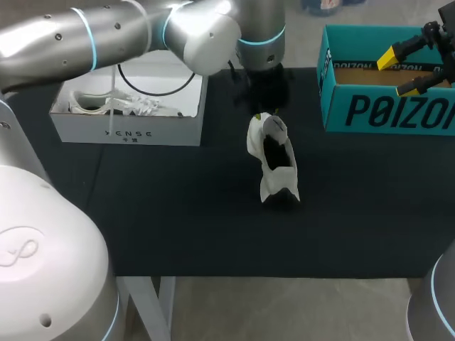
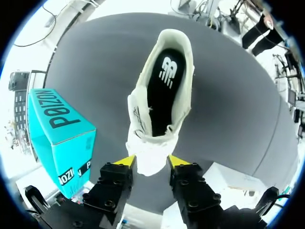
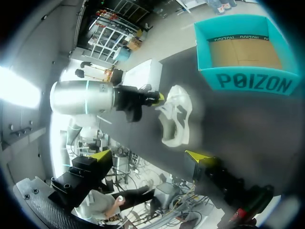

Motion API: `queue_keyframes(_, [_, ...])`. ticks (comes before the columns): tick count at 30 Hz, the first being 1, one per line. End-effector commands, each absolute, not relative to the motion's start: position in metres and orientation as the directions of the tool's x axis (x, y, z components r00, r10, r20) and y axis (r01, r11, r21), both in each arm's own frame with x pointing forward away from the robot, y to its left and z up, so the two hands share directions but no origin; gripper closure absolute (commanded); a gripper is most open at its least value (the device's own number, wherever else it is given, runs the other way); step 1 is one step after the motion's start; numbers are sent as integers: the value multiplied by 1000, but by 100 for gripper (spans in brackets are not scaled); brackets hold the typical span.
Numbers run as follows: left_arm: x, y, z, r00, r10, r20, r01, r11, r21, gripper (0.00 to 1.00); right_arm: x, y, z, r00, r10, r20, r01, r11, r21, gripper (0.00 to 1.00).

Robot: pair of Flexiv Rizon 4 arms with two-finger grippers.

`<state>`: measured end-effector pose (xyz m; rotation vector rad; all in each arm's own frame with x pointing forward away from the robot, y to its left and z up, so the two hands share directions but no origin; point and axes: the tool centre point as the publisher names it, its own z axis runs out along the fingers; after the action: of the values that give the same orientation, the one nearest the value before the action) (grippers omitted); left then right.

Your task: Take the shoe out of the shoebox, open the shoe tongue, remove and reinsert the insole, then place the shoe into the shoebox

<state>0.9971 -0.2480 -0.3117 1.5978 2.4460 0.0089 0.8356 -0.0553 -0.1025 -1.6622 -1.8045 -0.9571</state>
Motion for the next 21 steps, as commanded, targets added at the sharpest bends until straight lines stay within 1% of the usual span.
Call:
queue_keyframes(1, [992,-250,-320,-387,904,-180,904,411,116,100,837,-55,-103,-127,635,762,988,8,157,0])
queue_keyframes(13, [950,-251,-337,-335,933,-128,939,342,35,100,837,-55,-103,-127,635,762,988,8,157,0])
queue_keyframes(18, [937,-251,-344,-331,938,-103,943,333,5,100,837,-55,-103,-127,635,762,988,8,157,0])
queue_keyframes(21, [939,-249,-334,-356,929,-101,933,359,11,100,837,-55,-103,-127,635,762,988,8,157,0])
